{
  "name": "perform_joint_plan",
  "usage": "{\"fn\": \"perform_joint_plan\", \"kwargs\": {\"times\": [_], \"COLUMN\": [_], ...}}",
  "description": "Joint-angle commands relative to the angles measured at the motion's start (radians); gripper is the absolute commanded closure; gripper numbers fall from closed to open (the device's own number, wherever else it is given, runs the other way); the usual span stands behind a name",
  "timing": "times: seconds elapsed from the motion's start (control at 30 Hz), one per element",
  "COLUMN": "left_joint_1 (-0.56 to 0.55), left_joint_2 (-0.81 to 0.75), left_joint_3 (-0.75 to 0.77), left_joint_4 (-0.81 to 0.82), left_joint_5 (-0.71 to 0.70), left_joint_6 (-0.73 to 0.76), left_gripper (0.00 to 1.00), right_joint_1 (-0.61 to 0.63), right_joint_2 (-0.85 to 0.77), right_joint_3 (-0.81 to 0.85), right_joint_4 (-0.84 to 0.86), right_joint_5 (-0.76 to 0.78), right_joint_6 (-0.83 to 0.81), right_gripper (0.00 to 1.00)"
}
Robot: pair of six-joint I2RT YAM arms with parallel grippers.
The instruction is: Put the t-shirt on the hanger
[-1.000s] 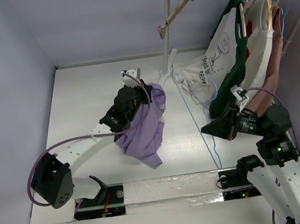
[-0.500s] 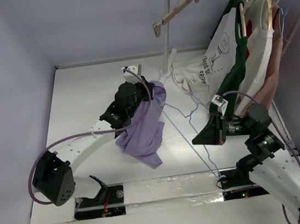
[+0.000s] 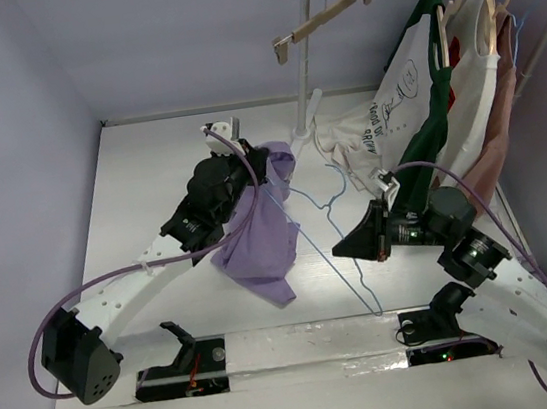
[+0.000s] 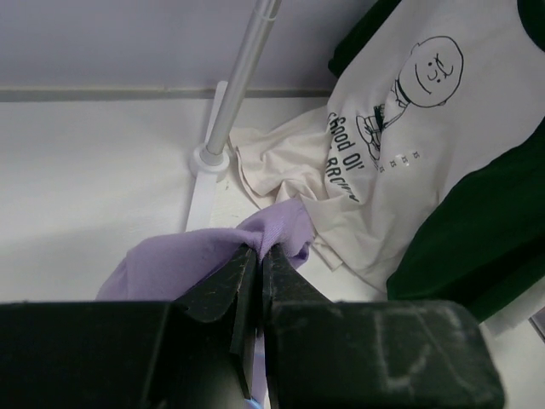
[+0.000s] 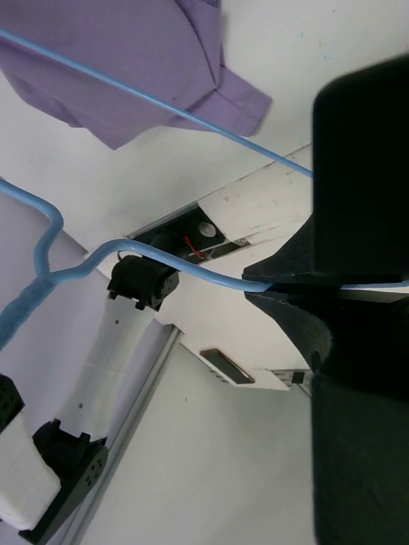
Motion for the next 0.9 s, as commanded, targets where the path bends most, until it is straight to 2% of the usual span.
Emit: {"fn": "perform_joint_plan", "kwargs": {"times": [0.0, 0.23, 0.43, 0.53, 0.87], "left_joint_1": [0.001, 0.001, 0.001, 0.001, 0.001], "left_joint_2": [-0.043, -0.058, -0.058, -0.046, -0.005], "left_joint_3": [-0.001, 0.012, 0.022, 0.043, 0.103], "left_joint_4": [0.024, -0.027, -0.039, -0.079, -0.082], "left_joint_5": [-0.038, -0.105, -0.097, -0.15, -0.121], "left_joint_6": [0.025, 0.045, 0.046, 0.043, 0.066], "left_gripper": [1.0, 1.0, 1.0, 1.0, 1.0], "right_joint_1": [0.003, 0.003, 0.003, 0.003, 0.003], "right_joint_2": [-0.052, -0.036, -0.043, -0.077, -0.105], "right_joint_3": [0.08, 0.094, 0.111, 0.118, 0.112], "right_joint_4": [-0.04, -0.019, -0.046, -0.05, -0.091], "right_joint_5": [0.09, 0.052, 0.075, 0.073, 0.078], "right_joint_6": [-0.073, -0.047, -0.072, -0.061, -0.067], "right_gripper": [1.0, 1.0, 1.0, 1.0, 1.0]}}
